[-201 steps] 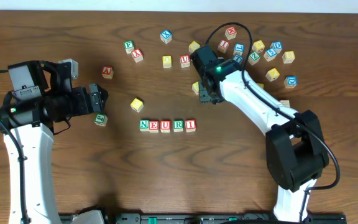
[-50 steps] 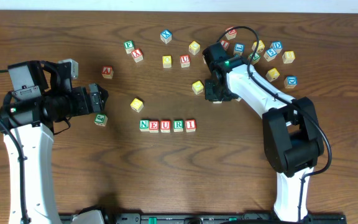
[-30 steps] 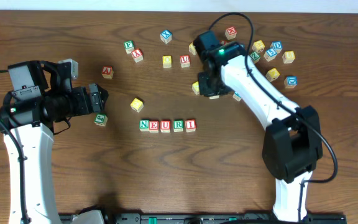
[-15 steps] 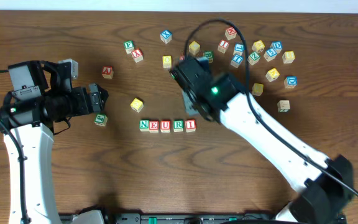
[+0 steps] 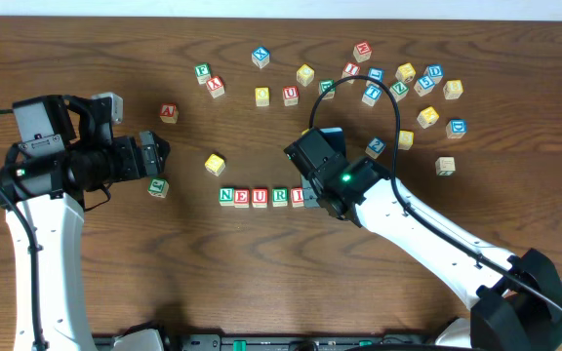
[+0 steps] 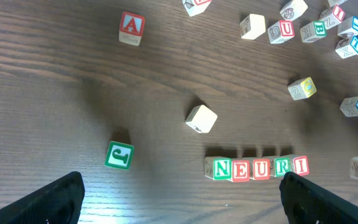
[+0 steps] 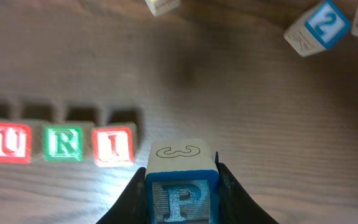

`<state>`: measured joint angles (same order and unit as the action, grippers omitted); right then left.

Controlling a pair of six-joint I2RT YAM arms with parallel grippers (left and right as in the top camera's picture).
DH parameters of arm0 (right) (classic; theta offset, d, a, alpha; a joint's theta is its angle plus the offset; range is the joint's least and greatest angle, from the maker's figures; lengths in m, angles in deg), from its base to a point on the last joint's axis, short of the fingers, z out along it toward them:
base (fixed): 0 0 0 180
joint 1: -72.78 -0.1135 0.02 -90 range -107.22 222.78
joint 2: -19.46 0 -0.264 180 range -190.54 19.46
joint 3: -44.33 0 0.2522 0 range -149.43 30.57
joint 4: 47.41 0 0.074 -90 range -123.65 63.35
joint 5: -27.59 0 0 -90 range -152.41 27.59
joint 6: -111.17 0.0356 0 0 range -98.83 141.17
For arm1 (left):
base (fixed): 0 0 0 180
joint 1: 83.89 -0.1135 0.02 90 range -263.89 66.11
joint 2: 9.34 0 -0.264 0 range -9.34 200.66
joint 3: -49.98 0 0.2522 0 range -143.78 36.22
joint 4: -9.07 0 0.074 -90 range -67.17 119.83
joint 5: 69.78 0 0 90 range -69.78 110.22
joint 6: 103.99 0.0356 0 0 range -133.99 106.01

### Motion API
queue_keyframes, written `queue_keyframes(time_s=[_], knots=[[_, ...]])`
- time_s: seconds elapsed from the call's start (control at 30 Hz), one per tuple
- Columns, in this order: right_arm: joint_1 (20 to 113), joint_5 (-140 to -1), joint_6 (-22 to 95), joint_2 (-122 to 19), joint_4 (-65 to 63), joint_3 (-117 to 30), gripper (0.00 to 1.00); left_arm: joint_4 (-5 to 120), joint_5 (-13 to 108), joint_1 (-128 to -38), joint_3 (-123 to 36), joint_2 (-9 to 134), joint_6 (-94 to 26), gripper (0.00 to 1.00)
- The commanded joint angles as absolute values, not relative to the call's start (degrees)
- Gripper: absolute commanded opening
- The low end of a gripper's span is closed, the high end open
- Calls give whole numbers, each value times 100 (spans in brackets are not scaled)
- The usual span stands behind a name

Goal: Spell out NEURIPS
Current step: 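Carry the blue P block to the right end of the row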

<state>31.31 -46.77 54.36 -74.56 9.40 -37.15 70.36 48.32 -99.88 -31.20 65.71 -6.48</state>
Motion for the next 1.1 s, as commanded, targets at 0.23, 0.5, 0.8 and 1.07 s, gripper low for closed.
queue_keyframes(time_s=[0.23, 0.5, 0.8, 1.07], knots=[[3201, -4701, 5696, -7473, 778, -3676, 13, 7036, 4801, -10010, -3235, 6546, -676, 99], [3426, -4926, 5760, -8028, 728, -3676, 8, 7038, 4801, -10010, -3235, 6546, -676, 99], [3428, -4950, 5854, -8192, 677, -3676, 11, 7036, 4801, -10010, -3235, 6546, -676, 99], [3428, -4998, 5935, -8265, 675, -3676, 11, 7038, 4801, -10010, -3235, 6546, -676, 99]])
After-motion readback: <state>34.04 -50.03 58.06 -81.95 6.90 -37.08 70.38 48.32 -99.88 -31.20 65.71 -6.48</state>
